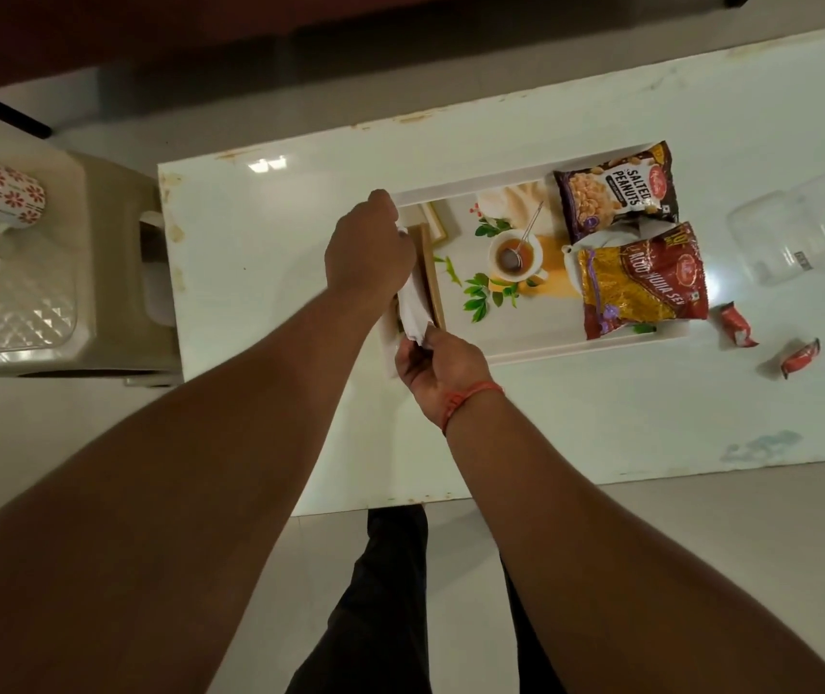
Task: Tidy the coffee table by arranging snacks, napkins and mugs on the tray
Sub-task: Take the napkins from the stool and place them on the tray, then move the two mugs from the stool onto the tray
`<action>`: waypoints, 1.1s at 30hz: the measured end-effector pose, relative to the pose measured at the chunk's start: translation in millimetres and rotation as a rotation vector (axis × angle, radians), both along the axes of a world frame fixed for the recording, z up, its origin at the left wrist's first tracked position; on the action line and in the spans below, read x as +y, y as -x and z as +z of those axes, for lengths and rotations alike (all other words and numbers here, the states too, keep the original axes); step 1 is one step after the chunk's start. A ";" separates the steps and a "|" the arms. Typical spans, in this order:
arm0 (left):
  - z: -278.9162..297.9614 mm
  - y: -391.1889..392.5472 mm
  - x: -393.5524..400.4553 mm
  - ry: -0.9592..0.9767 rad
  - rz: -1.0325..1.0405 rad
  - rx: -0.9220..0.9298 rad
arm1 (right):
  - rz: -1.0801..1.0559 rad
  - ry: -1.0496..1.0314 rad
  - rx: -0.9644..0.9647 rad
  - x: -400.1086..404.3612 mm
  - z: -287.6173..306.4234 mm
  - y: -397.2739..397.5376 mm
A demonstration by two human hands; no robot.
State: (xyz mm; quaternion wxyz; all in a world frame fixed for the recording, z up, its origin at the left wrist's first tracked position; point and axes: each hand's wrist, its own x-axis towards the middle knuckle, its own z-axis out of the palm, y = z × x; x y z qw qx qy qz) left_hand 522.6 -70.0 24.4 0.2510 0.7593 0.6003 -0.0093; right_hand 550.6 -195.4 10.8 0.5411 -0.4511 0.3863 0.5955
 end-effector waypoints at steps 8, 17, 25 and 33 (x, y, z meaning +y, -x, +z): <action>-9.7 -4.1 6.1 -0.027 0.084 -0.057 | 0.022 0.032 -0.082 -0.7 -0.6 5.2; -16.5 61.0 1.7 -0.181 0.239 -0.254 | 0.379 0.205 -0.488 -33.1 15.7 16.4; -13.7 190.1 23.2 -0.339 0.223 -0.115 | 0.740 0.005 -0.830 25.5 45.8 85.4; 13.2 345.2 103.4 -0.467 0.214 0.098 | 1.092 -0.327 -1.014 154.8 62.2 195.7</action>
